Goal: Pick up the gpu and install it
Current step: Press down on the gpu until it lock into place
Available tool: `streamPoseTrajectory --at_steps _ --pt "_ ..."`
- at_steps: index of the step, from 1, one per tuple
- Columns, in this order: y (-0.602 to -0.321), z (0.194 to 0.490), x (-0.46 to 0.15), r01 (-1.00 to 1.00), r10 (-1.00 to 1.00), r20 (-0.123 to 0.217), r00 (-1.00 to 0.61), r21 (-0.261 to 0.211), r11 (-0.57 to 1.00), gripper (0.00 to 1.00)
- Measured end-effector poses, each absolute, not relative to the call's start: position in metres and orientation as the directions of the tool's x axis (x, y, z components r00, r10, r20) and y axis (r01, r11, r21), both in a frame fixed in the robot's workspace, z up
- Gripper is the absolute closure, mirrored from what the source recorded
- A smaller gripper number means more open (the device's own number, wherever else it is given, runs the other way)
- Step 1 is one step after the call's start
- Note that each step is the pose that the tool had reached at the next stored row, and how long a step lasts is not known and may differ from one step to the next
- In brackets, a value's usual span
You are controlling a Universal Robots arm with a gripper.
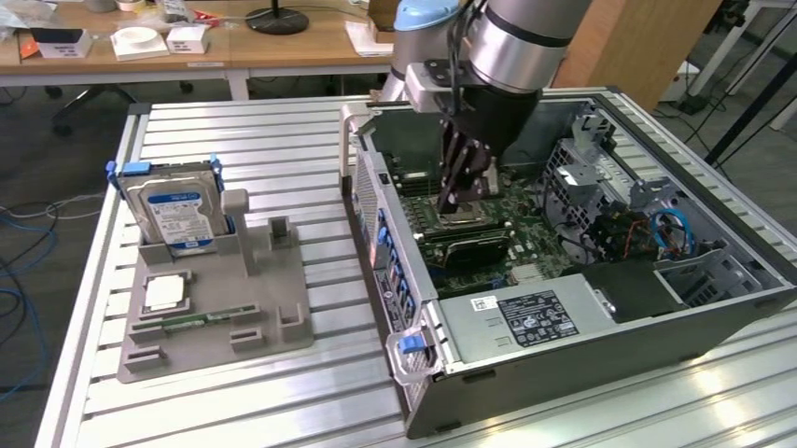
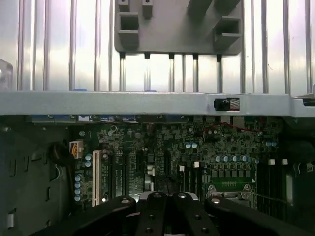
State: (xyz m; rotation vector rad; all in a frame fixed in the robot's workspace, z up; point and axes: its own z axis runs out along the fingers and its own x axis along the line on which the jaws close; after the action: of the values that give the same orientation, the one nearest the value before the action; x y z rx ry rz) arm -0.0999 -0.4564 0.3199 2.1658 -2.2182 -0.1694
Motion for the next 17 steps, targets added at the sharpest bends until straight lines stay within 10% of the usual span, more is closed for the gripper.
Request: streamPoseTrajectory --at_steps 17 --pt "-0.438 0.346 -0.11 -0.835 -0.837 -0.013 -0.547 0.078 0.544 0.89"
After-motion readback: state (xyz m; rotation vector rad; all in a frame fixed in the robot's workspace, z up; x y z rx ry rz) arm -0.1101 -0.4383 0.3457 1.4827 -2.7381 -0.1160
